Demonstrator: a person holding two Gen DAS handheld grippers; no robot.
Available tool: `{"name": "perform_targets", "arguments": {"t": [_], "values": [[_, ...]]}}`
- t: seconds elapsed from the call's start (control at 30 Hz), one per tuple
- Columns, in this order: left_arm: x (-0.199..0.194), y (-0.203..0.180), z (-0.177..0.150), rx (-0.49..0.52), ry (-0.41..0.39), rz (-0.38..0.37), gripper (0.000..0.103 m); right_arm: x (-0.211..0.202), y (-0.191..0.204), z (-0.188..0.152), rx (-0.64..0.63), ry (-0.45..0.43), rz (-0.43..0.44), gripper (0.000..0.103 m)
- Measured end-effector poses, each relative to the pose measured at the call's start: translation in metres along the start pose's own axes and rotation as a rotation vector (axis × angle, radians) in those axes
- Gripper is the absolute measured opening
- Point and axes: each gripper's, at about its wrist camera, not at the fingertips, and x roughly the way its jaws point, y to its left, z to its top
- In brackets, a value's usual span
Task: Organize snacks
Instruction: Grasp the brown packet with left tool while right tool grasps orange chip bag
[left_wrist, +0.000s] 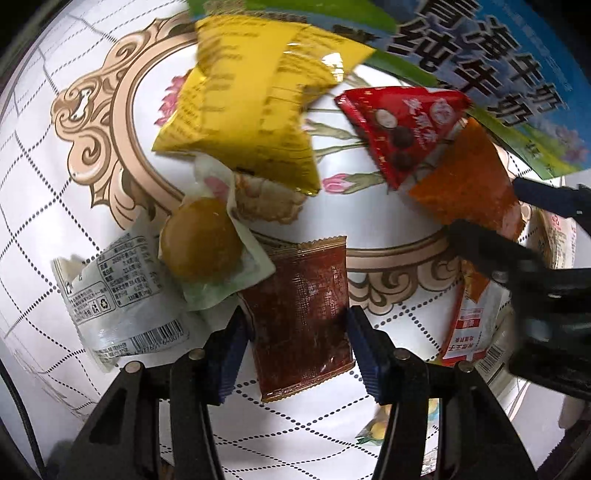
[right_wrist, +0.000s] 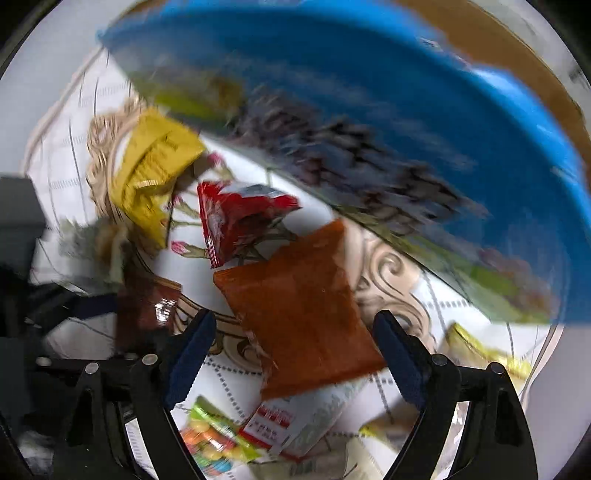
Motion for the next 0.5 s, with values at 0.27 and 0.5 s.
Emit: {"name": "perform_targets", "arguments": {"t": [0.27,0.5], "values": [[0.008,0.017,0.012,-0.014,0.004,-0.019,0.056,0.011,-0.039,-0.03,0.481,0.096,0.186,0.058],[0.022,0.008,-0.002,0.008,-0.005,0.025,0.055,0.018,-0.035,-0.065,0.572,0.11,0.233,0.059]]}}
